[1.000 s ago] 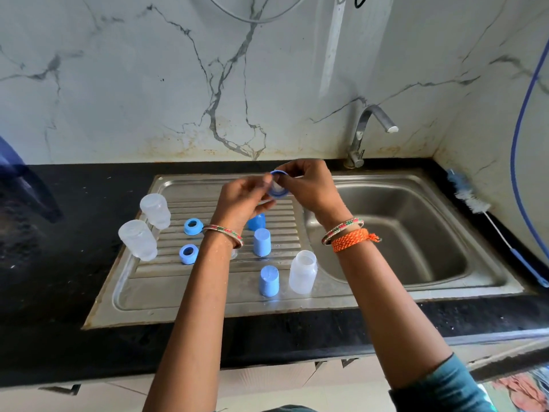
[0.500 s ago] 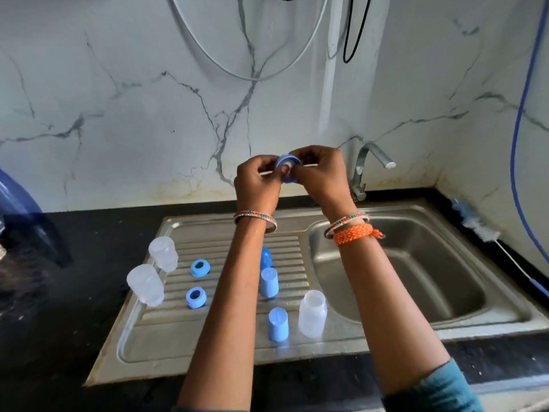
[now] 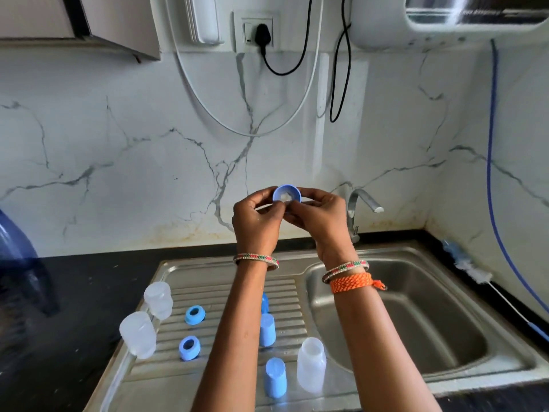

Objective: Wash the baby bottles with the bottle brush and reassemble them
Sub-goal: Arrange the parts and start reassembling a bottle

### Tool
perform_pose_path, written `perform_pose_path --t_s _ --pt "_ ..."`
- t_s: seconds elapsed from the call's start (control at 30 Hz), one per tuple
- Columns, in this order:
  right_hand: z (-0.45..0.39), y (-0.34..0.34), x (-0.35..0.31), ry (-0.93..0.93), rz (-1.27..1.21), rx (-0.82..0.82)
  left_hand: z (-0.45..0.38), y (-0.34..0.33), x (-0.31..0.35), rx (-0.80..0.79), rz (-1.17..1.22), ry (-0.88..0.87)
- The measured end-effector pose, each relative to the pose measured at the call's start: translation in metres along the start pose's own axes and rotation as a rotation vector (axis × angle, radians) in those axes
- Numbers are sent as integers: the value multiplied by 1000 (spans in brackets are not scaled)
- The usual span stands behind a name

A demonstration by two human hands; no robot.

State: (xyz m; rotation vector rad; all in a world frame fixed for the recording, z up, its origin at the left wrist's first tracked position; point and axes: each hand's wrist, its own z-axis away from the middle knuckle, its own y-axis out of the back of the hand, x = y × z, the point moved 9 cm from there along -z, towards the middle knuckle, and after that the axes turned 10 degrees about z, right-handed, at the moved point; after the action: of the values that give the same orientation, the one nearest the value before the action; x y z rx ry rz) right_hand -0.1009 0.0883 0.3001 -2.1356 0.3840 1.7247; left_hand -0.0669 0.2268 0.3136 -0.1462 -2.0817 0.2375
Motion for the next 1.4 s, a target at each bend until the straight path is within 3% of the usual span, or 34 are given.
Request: perform_pose_path --t_s 0.13,0.27,0.57,0.73,0.83,0.93,1.1,1.2,1.3,1.4 --pt "5 5 -8 12 78 5 3 1 -3 -3 48 46" --pt "15 5 -15 55 109 -25 12 3 6 41 -45 -24" --pt "20 19 -16 144 247 169 23 -5 26 13 -127 -100" --pt "20 10 -20 153 145 22 20 -1 25 -23 -86 -67" --pt "26 5 -15 116 41 -9 25 -1 30 11 -109 -83" --pt "26 9 -14 95 74 59 30 -1 33 56 -107 -102" --pt "28 8 -22 216 178 159 35 1 30 145 -59 -77" --pt "26 7 -24 272 272 141 36 5 30 173 -90 -99" --pt "20 8 -17 227 298 73 32 9 29 148 -159 -126" --pt "22 18 -14 218 283 127 28 0 24 24 -197 -115"
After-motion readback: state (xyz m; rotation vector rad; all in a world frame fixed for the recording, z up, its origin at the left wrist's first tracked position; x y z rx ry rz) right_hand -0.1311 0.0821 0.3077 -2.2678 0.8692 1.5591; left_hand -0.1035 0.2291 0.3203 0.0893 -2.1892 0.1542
